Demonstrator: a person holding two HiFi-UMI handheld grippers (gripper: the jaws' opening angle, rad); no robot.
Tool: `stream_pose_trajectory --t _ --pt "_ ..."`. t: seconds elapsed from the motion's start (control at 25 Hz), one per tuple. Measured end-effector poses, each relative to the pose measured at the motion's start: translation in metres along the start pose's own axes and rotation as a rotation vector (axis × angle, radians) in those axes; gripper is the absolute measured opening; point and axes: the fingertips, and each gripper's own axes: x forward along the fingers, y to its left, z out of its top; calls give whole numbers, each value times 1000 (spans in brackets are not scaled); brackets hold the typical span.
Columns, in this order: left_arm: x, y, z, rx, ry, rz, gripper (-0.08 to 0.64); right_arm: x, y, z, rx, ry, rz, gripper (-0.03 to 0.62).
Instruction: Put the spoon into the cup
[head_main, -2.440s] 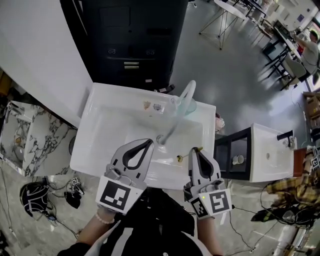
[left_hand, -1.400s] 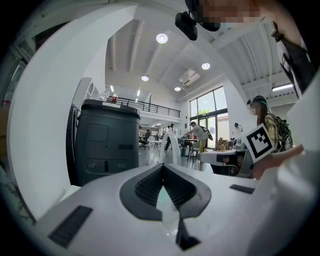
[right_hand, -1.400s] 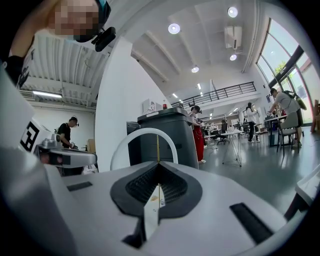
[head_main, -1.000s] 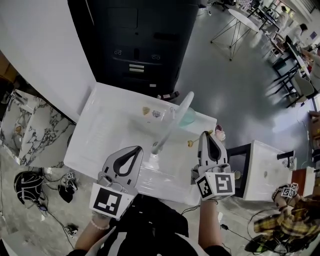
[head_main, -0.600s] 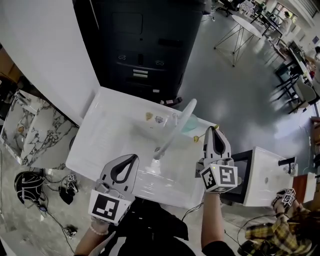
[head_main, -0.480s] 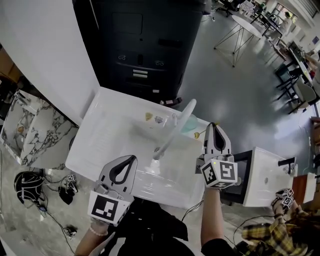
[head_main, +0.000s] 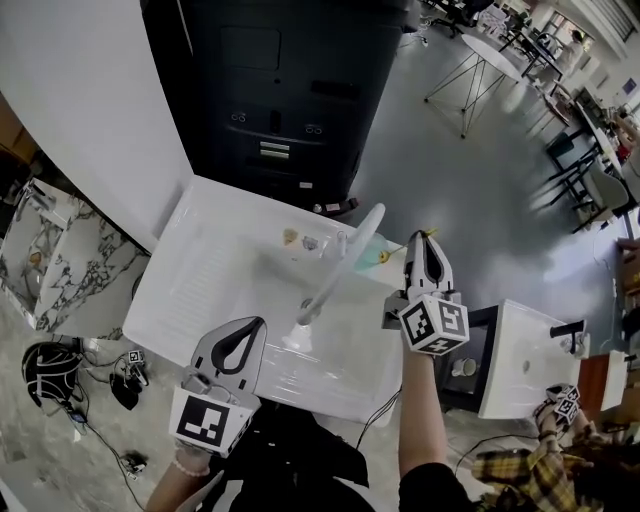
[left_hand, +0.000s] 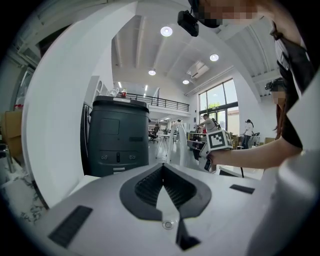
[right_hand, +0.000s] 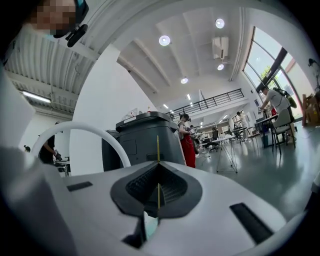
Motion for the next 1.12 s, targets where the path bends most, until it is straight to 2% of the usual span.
stream_pose_trajectory --t 0.2,0.44,0.88,1.12 --pt "2 0 -1 -1 4 5 -4 12 -10 -16 14 28 -15 0" --pt "3 4 -4 11 18 17 -3 24 -18 -41 -15 68 -32 0" --pt "7 4 -6 -1 35 20 -4 42 -28 -74 93 104 -32 2" --pt "5 5 -8 1 42 33 -3 46 -30 -93 89 162 -40 2"
